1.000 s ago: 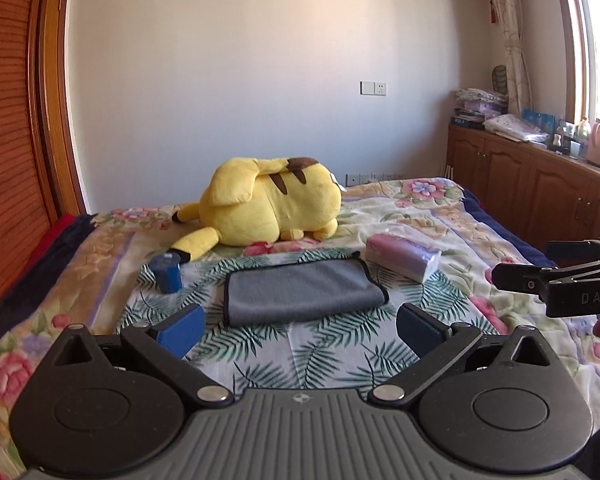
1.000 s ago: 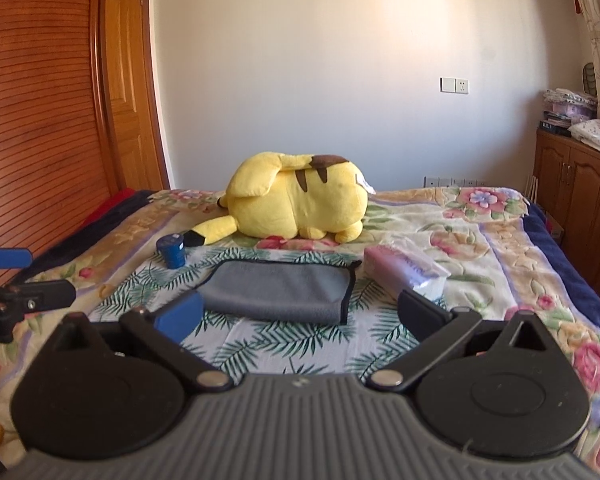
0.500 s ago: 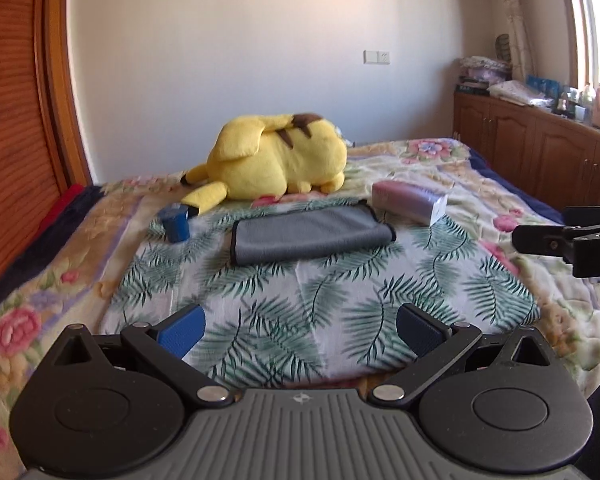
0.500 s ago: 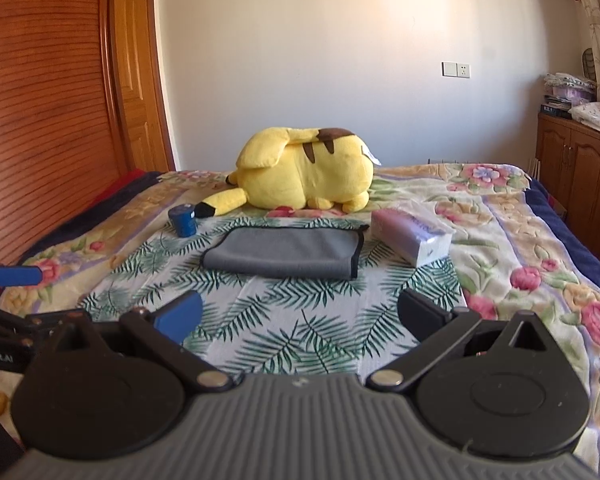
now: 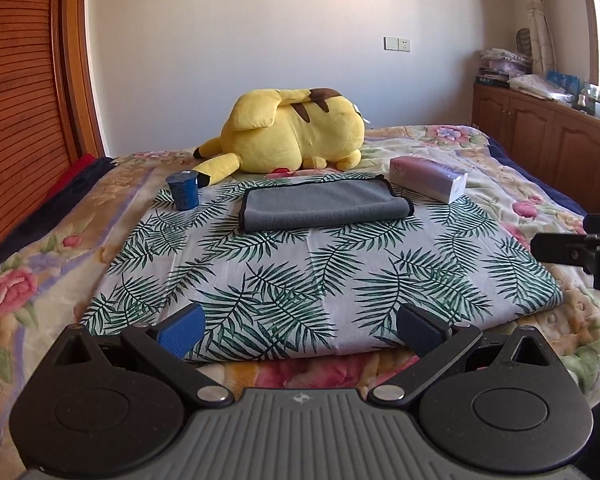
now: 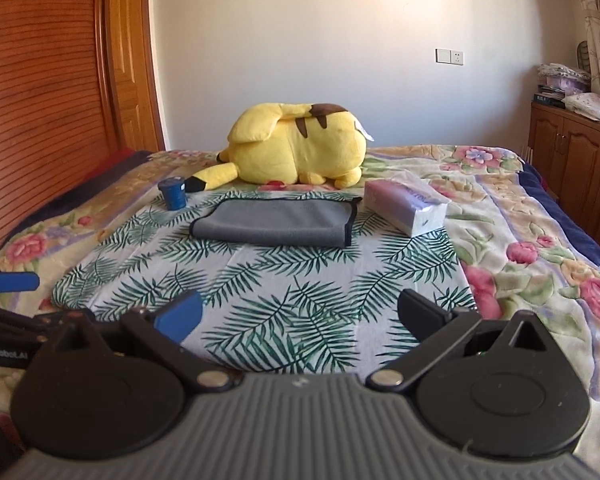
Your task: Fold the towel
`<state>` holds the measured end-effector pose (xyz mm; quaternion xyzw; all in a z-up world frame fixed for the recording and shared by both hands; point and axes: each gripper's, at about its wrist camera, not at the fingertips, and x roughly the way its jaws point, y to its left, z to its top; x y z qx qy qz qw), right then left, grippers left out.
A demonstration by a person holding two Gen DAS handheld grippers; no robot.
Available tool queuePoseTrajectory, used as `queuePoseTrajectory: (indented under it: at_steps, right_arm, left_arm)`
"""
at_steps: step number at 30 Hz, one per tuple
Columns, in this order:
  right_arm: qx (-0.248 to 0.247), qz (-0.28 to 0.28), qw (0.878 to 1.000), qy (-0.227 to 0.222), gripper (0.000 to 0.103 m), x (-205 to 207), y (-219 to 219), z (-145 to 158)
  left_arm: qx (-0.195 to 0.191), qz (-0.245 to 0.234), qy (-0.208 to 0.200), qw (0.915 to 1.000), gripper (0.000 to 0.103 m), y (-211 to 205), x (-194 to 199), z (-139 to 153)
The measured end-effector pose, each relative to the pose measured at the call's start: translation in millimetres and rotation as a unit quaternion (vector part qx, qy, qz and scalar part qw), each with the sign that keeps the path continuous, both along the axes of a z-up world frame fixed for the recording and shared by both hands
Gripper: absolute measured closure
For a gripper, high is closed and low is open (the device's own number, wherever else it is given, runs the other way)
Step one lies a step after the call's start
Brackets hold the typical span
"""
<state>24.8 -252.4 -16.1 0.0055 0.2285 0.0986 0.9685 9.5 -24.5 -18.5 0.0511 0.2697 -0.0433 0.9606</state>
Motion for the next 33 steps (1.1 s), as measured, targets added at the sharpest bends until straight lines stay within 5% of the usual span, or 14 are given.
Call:
queuePoseTrajectory:
  at_steps: [10, 33]
  right_arm:
    - [-0.008, -0.011, 1.0, -0.013, 0.0, -1, 1, -6]
    - [-0.005, -0.042, 0.996, -0.074, 0.0, -15, -6, 1]
  left_arm:
    - [-0.027, 0.019, -0.024, 0.9992, 0.016, 12, 2, -1]
    - [-0.023, 0.019, -0.09, 0.9955, 0.016, 16, -18, 15]
